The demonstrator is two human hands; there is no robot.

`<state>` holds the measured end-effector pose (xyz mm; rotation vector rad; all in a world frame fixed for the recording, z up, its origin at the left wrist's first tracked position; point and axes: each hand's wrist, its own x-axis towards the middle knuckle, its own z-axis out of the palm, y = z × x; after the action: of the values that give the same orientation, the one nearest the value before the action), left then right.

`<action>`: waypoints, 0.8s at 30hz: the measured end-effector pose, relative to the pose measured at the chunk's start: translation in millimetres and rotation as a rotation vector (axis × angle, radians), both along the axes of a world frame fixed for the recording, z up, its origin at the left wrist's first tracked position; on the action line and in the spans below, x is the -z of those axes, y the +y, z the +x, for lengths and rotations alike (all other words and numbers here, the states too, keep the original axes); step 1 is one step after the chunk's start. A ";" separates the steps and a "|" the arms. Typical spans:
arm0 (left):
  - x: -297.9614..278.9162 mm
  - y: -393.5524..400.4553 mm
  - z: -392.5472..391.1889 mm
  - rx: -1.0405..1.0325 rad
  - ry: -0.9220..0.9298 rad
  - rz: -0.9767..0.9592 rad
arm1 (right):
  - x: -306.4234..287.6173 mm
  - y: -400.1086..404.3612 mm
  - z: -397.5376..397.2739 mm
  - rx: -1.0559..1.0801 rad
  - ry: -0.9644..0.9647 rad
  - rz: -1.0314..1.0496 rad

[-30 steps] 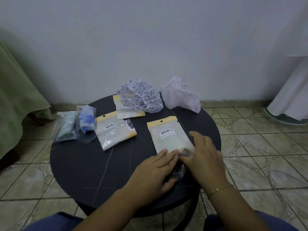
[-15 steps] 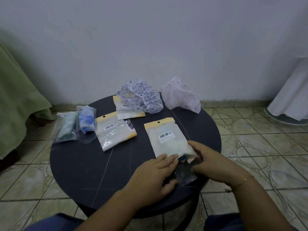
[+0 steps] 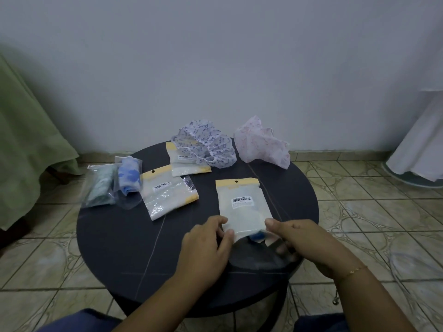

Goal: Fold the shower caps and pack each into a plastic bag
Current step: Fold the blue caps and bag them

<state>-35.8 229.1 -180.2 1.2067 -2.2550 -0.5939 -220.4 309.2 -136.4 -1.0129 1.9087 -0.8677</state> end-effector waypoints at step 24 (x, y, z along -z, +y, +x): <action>-58.8 -49.1 82.9 -0.135 0.985 0.713 | -61.5 -53.4 106.8 0.078 -0.163 -0.511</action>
<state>47.0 180.0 -121.4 0.9876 -1.1349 -1.5917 -113.6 255.8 -75.0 -1.1213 1.6303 -1.4858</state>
